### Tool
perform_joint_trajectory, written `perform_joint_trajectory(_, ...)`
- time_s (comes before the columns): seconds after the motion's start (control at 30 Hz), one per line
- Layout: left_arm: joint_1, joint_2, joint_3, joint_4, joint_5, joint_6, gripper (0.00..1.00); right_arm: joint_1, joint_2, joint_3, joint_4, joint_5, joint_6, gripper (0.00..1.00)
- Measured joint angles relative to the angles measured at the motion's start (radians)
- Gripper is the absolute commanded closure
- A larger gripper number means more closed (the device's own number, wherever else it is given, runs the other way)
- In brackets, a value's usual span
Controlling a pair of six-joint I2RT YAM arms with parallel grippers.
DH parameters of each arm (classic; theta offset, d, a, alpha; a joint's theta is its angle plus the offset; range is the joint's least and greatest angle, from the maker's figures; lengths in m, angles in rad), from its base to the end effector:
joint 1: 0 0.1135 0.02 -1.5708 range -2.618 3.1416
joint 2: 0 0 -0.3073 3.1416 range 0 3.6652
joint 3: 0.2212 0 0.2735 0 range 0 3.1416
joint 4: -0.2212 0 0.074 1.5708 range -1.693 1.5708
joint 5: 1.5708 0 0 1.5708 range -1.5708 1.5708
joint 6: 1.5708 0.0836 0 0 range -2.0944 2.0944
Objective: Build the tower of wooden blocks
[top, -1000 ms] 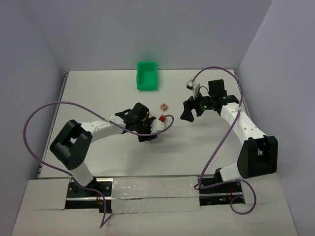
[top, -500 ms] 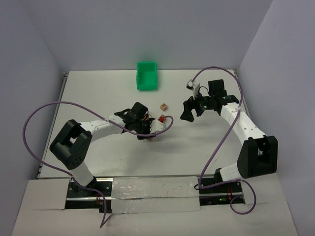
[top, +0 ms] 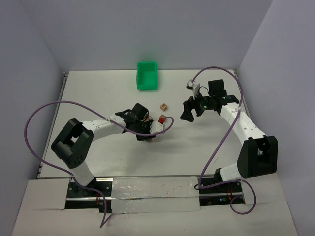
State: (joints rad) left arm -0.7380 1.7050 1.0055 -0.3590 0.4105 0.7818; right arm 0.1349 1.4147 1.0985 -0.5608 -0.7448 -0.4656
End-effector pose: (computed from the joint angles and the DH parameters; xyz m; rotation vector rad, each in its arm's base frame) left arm 0.2570 -0.2789 0.1608 1.8759 1.7703 -0.5213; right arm 0.3205 0.1007 0.2870 -0.9685 2.0543 0.7327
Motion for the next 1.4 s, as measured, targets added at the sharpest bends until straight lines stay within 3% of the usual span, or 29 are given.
perform_joint_trajectory(0.27,0.0,-0.019,0.006,-0.048,0.009,-0.034,0.9,0.0,0.0,0.0,0.0,0.0,0.0,0.0)
perform_joint_trajectory(0.33,0.0,-0.047,0.012,-0.079,0.01,-0.048,0.92,0.0,0.0,0.0,0.0,0.0,0.0,0.0)
perform_joint_trajectory(0.53,0.013,-0.176,0.086,-0.207,0.015,-0.064,0.88,0.0,0.0,0.0,0.0,-0.001,-0.001,0.0)
perform_joint_trajectory(0.73,0.101,-0.211,0.289,-0.348,0.012,-0.045,0.86,0.0,0.0,0.0,0.0,-0.001,-0.001,0.0)
perform_joint_trajectory(1.0,0.252,-0.122,0.464,-0.398,0.016,-0.018,0.84,0.0,0.0,0.0,-0.001,-0.002,-0.004,0.0)
perform_joint_trajectory(1.4,0.277,0.054,0.575,-0.469,0.042,0.041,0.79,0.0,0.021,0.0,-0.002,-0.001,-0.006,0.0)
